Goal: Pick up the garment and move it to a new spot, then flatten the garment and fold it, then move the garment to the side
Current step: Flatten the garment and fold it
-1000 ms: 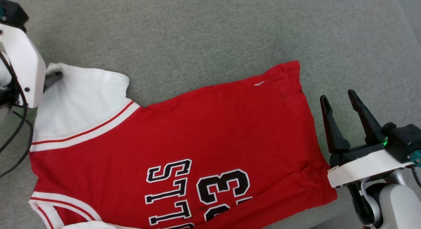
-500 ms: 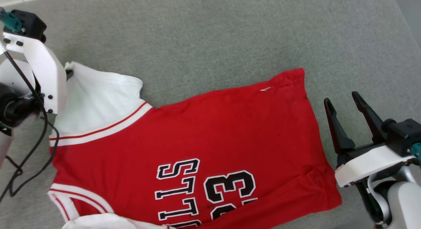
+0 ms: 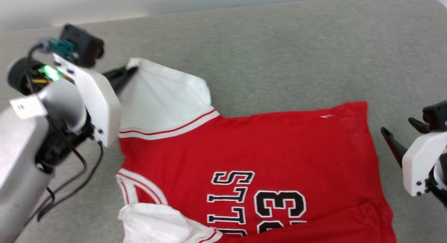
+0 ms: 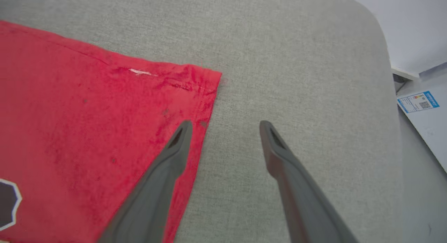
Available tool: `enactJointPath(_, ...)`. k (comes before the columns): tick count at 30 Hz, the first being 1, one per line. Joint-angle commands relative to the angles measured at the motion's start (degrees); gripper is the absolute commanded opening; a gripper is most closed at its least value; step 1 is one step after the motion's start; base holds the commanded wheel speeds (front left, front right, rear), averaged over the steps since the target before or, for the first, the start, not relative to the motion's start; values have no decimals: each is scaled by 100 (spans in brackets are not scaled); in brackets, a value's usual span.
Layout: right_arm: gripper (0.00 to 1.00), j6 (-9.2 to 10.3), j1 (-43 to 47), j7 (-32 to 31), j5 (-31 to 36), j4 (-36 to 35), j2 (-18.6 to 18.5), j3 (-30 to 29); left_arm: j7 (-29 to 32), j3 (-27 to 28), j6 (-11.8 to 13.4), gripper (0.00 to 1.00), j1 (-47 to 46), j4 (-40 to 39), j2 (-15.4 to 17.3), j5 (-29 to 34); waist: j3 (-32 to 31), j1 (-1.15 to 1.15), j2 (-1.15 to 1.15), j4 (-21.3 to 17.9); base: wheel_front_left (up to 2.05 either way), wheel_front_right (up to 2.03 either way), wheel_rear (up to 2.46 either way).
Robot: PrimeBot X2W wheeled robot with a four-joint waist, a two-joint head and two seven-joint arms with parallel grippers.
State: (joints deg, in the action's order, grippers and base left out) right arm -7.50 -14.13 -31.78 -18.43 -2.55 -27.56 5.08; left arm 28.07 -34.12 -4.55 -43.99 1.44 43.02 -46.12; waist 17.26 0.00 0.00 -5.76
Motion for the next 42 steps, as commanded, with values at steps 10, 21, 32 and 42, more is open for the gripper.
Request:
enactJointPath(10, 100, 3, -1081, -1859, -339, 637, -606, 389, -379, -43, 379, 0, 874, -1501, 138, 101, 177, 0, 0, 867, 0, 0, 0)
enactJointPath(21, 100, 2, -1323, -2105, -316, 1469, -687, 677, -600, -163, 564, 0, 1211, -2212, 40, 223, 530, 0, 0, 1348, 0, 0, 0)
enactJointPath(32, 0, -5, -1160, -1713, -377, 1884, -719, 1067, -660, -263, 657, 0, 1465, -2145, 39, 213, 389, 0, 0, 1404, 0, 0, 0)
enactJointPath(42, 0, 2, -533, -651, -735, 1414, -619, 466, -1014, -65, 977, 0, 2311, -1942, 299, -83, -579, 0, 0, 1143, 0, 0, 0)
